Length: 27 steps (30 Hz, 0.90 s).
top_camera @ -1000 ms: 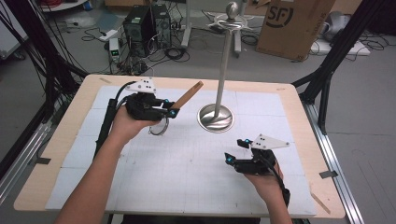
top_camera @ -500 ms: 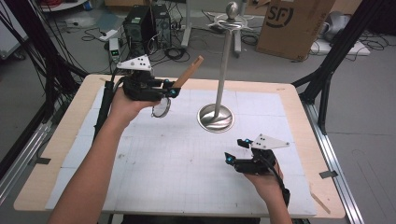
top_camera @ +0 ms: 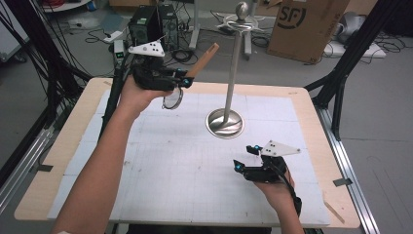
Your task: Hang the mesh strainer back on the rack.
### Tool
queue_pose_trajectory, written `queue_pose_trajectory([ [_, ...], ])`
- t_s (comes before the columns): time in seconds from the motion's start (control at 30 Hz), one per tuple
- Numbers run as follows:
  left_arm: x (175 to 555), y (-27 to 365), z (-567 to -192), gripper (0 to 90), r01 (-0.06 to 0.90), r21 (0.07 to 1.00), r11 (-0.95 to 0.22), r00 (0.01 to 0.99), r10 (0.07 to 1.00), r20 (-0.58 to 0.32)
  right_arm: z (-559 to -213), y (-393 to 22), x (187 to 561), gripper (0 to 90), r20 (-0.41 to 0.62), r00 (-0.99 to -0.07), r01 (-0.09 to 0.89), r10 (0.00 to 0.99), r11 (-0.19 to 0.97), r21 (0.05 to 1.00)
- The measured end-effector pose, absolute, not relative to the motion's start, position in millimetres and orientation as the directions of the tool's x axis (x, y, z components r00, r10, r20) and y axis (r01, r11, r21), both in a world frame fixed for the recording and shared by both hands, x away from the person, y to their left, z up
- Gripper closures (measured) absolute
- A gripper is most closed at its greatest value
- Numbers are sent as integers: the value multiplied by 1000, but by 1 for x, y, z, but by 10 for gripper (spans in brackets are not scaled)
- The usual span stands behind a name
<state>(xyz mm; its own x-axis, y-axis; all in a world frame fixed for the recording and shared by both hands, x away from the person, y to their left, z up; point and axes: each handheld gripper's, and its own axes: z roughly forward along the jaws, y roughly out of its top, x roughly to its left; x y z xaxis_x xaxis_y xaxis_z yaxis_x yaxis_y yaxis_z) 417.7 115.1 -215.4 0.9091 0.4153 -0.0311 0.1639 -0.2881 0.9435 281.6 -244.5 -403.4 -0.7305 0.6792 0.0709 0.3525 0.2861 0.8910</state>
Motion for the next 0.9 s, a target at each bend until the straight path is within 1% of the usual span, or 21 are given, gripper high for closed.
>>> queue_pose_trajectory([
  [0.23,421,122,-195,689,138,950,-279,910,416,-9,-403,-244,282,264,71,-732,350,678,285,892],
  [0.33,421,122,-188,689,134,957,-257,911,411,-17,-404,-244,282,264,71,-733,351,677,286,892],
  [0.43,423,122,-183,689,130,957,-260,909,416,-11,-403,-244,282,264,69,-733,350,677,288,892],
  [0.7,433,118,-176,689,135,957,-257,900,436,-10,-403,-245,281,264,70,-733,349,677,286,892],
  [0.9,441,114,-178,689,149,956,-252,897,442,-24,-403,-245,281,264,69,-731,349,679,284,893],
])
